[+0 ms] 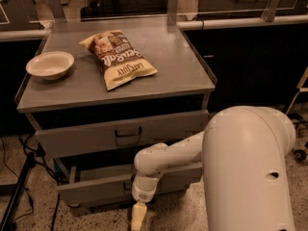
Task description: Open middle drawer
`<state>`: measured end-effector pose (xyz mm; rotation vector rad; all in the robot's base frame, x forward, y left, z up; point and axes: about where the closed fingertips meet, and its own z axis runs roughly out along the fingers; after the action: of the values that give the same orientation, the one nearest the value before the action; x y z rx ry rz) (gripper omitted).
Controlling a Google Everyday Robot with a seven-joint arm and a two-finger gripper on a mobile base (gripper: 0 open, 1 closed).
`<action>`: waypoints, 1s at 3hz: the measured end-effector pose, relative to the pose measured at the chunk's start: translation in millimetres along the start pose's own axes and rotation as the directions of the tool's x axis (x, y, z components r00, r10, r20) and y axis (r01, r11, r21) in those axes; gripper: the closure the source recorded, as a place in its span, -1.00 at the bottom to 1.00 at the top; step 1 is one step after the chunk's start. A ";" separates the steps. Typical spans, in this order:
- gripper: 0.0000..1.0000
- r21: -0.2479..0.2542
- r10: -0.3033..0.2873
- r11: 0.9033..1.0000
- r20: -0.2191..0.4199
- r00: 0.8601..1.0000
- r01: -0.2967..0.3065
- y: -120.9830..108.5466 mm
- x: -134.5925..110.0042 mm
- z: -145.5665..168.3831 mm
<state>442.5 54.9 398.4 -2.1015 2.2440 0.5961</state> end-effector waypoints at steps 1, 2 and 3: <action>-1.00 0.000 0.000 1.000 0.000 1.000 0.000 1.0 -1.0 -3.1; -1.00 -0.005 0.018 1.000 0.006 1.000 -0.018 15.5 7.6 -3.5; -1.00 -0.005 0.018 1.000 0.006 1.000 -0.018 16.1 6.8 -5.4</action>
Offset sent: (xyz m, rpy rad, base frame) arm -0.0532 -0.0378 0.0066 0.0084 0.0320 -0.0652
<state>427.6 47.3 406.0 -2.0808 2.2631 0.6093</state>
